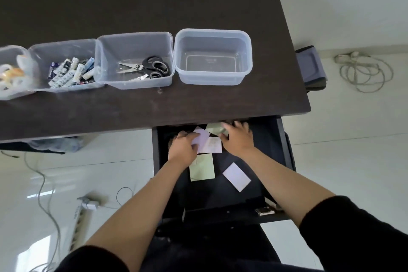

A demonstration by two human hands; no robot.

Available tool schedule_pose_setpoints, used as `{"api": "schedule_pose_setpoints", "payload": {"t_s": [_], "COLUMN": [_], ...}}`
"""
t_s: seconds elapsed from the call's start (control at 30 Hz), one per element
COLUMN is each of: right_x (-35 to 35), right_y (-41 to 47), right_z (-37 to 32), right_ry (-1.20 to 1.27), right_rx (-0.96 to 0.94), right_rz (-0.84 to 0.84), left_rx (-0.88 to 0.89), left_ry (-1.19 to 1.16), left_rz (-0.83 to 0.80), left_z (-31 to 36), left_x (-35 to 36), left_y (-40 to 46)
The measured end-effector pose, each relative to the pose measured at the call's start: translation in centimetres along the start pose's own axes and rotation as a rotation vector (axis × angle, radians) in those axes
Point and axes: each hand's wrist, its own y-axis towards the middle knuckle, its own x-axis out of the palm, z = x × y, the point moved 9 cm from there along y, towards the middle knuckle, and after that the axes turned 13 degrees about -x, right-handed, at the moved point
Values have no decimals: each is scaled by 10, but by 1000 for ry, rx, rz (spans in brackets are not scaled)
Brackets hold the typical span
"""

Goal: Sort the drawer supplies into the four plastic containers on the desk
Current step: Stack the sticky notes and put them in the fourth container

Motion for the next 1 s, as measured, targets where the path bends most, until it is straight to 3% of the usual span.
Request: {"api": "schedule_pose_setpoints", "payload": {"t_s": [0.07,0.17,0.27,0.5,0.63,0.8,0.9,1.0], "right_x": [8,3,9,26,12,3,0,0], "right_y": [2,-8,-24,-59,-70,-71,-71,-74], "right_z": [7,12,24,46,48,39,34,35], "right_ry": [1,-61,39,488,401,571,612,648], "right_rx": [31,71,156,253,250,156,139,144], "right_rz": [-15,119,171,164,161,177,167,157], "left_rx": [-28,-12,28,-57,-31,43,72,-24], "left_ry": [64,137,88,-208,-174,-52,-42,-135], "left_rz": [37,99,144,-108,-155,-170,-91,116], "left_z": [0,3,6,-10,-11,-10,-8,-19], "left_x": [1,1,2,33,44,48,39,9], "left_y": [-4,-16,-32,-54,-65,-72,-76,-69]}}
